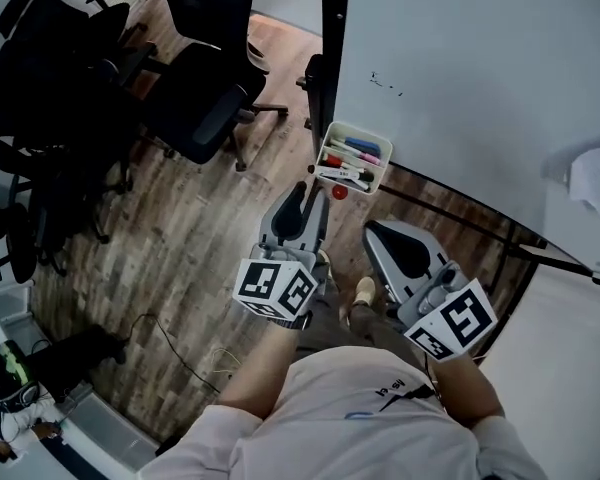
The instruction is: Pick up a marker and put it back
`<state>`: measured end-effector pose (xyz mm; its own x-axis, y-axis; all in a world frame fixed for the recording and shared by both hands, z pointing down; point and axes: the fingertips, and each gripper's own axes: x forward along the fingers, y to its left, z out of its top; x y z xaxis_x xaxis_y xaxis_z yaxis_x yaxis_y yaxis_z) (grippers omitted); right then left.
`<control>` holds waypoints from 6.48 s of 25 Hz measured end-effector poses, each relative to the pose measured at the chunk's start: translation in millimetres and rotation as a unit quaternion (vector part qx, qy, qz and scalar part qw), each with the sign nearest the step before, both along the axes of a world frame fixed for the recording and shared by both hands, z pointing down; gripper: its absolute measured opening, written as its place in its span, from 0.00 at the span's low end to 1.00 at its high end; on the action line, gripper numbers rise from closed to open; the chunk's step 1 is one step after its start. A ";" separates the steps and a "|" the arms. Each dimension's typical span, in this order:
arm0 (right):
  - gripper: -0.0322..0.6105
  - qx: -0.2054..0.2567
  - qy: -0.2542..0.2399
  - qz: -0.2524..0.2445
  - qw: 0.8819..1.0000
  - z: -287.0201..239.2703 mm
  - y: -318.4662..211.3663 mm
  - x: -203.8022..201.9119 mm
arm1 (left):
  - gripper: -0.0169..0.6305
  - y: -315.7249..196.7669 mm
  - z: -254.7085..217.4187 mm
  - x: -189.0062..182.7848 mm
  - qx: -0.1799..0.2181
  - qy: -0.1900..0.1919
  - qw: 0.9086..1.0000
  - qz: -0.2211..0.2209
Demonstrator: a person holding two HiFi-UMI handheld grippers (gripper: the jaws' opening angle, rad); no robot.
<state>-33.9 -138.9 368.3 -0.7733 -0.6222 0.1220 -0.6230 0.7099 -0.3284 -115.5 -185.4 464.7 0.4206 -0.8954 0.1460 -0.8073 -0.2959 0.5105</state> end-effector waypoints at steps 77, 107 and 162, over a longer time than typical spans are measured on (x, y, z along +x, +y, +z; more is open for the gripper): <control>0.07 0.108 -0.027 0.030 0.993 -103.1 32.0 66.5 | 0.14 78.8 -192.6 77.6 0.151 -0.070 0.982 0.088; 0.07 0.056 -0.007 0.064 0.996 -59.1 1.6 51.5 | 0.14 17.5 -127.4 34.8 0.120 -0.106 0.986 0.052; 0.07 -0.019 0.015 0.099 0.995 3.8 -32.0 51.9 | 0.22 -43.8 -15.1 35.3 0.060 -0.143 0.984 0.091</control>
<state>18.1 -170.9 372.0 -0.6321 -0.7560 0.1700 -0.7591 0.5600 -0.3319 -80.2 -229.2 449.6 0.5324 -0.8273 0.1792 -0.8411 -0.4931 0.2222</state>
